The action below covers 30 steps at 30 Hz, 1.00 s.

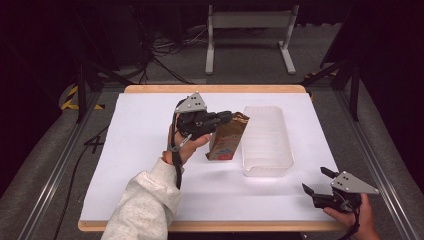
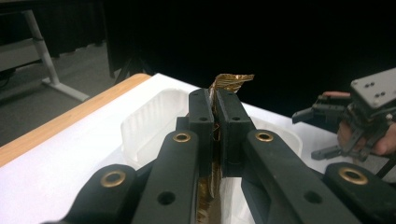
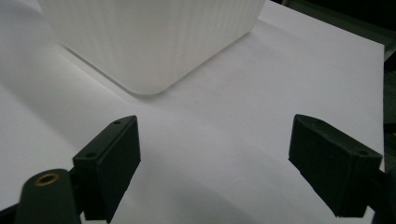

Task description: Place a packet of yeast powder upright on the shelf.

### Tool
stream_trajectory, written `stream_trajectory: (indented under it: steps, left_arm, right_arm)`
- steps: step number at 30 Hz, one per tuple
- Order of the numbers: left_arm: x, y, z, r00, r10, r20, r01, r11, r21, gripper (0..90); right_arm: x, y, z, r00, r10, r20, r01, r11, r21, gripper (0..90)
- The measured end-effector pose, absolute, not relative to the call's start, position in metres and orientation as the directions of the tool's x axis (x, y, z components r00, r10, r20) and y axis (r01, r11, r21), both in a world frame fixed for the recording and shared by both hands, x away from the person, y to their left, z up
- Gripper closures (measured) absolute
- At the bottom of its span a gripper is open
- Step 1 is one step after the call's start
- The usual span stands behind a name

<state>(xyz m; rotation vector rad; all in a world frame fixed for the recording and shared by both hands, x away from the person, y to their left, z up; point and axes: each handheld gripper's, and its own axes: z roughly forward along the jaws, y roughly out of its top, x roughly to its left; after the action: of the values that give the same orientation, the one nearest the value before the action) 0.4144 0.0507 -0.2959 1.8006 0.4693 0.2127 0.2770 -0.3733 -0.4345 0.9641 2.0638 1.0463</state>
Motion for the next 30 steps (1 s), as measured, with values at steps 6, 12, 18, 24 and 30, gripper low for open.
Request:
stream_trajectory:
  steps: [6, 12, 18, 24, 30]
  left_arm:
    - [0.415, 0.049, -0.291, 0.898, 0.429, -0.099, 0.197, -0.19, 0.962, 86.0]
    - [0.417, 0.042, -0.289, 0.905, 0.413, -0.104, 0.193, -0.179, 0.965, 86.0]
    - [0.419, 0.033, -0.287, 0.915, 0.392, -0.096, 0.182, -0.189, 0.965, 86.0]
    - [0.417, 0.023, -0.282, 0.921, 0.378, -0.092, 0.17, -0.178, 0.969, 86.0]
    - [0.416, 0.013, -0.278, 0.932, 0.352, -0.086, 0.156, -0.175, 0.972, 86.0]
  right_arm:
    - [0.282, -0.37, -0.435, -0.549, 0.812, -0.199, 0.32, 0.424, 0.847, 16.9]
    - [0.282, -0.37, -0.435, -0.548, 0.813, -0.198, 0.323, 0.424, 0.846, 16.9]
    - [0.281, -0.371, -0.435, -0.543, 0.816, -0.198, 0.328, 0.423, 0.844, 16.8]
    - [0.282, -0.371, -0.435, -0.545, 0.815, -0.197, 0.328, 0.423, 0.845, 16.9]
    - [0.282, -0.371, -0.435, -0.547, 0.814, -0.197, 0.325, 0.423, 0.846, 16.9]
